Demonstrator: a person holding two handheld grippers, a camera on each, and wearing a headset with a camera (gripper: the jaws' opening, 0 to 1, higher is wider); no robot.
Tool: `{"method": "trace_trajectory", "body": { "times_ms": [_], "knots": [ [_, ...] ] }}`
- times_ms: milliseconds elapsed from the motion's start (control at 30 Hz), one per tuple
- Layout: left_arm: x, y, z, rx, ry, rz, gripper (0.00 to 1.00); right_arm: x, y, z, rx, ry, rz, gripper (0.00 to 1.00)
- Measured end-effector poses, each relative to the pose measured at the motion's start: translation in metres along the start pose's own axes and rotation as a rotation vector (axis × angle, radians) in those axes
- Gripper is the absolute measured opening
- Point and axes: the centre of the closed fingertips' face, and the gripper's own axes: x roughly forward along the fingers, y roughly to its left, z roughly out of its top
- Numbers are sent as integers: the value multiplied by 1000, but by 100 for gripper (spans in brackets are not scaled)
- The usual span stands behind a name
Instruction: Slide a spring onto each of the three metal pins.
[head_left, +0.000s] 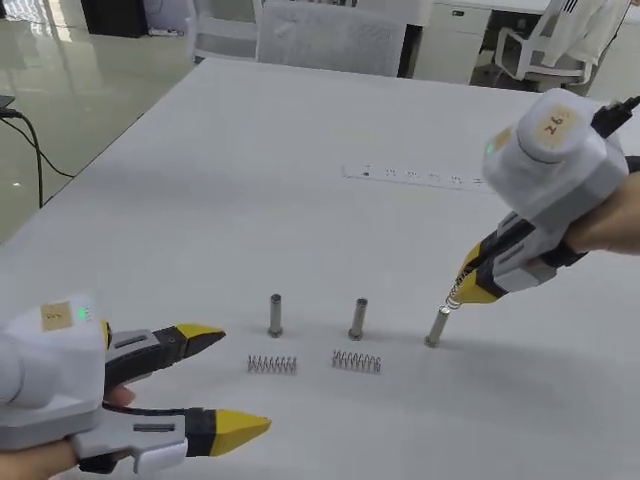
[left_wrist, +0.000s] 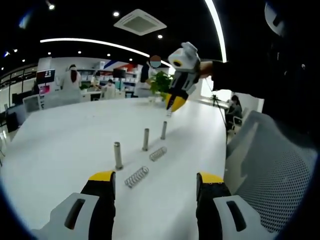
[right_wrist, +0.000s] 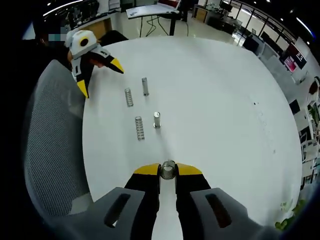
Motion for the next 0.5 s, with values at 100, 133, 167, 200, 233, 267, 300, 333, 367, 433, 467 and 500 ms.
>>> {"method": "trace_trajectory", "body": {
  "times_ms": [100,133,167,200,233,267,300,333,367,433,467,500],
  "knots": [
    [0,0,-1,-1,2,-1,61,4,-1,-1,-1,4,7,8],
    [0,0,-2,-2,2,-1,61,4,-1,-1,2,4,9,8],
    [0,0,-2,-2,3,-1,61,6,-2,-1,5,6,12,8],
    [0,0,-2,-2,5,-2,61,6,-2,-2,5,8,12,8],
    [0,-1,-3,-2,6,-2,60,7,-3,-2,6,10,12,8],
    [0,-1,-3,-2,6,-3,60,8,-3,-3,7,11,12,8],
    [0,-1,-3,-2,6,-3,61,8,-4,-3,7,13,12,8],
    [0,-1,-3,-1,6,-3,61,9,-4,-3,9,12,13,8],
    [0,0,-2,-1,6,-3,60,9,-4,-3,12,11,15,8],
    [0,0,-3,-2,7,-4,60,10,-5,-4,14,13,17,8],
    [0,0,-3,-1,8,-4,60,11,-5,-5,13,17,17,8],
    [1,-1,-3,0,11,-6,60,11,-5,-5,13,17,18,8]
  ]
}}
